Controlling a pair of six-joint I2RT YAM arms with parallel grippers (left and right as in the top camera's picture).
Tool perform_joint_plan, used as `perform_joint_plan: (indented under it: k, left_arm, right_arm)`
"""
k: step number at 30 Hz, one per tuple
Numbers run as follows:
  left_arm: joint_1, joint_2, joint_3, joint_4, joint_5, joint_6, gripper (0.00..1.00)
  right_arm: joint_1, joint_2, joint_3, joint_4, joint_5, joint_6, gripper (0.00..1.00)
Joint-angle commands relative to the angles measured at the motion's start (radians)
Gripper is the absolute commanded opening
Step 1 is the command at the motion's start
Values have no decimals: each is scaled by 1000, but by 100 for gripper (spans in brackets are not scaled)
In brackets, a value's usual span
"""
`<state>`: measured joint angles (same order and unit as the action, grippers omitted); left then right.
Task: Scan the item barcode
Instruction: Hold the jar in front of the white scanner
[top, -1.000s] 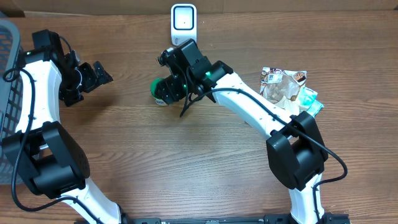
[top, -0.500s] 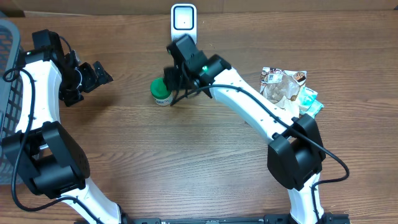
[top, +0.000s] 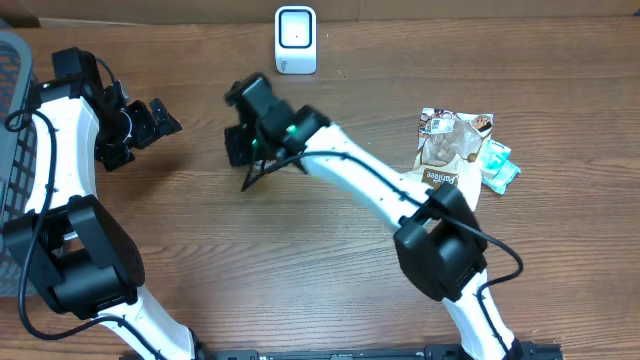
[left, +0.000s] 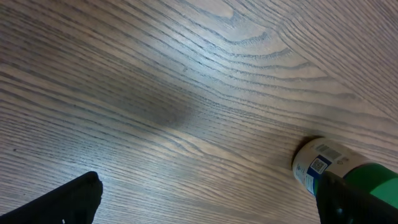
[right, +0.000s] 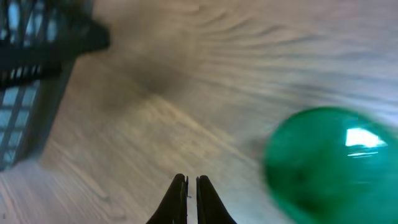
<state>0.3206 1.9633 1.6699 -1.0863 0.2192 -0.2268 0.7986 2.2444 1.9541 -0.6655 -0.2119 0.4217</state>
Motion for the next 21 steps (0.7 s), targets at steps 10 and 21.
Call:
perform_joint_plan:
  k: [10, 21]
  left_arm:
    - [0, -21, 19, -1, -17, 14, 99]
    - [0, -21, 19, -1, -17, 14, 100]
  right_arm:
    - [38, 52, -24, -2, 107, -79, 4]
    - [-24, 55, -23, -118, 212, -143, 4]
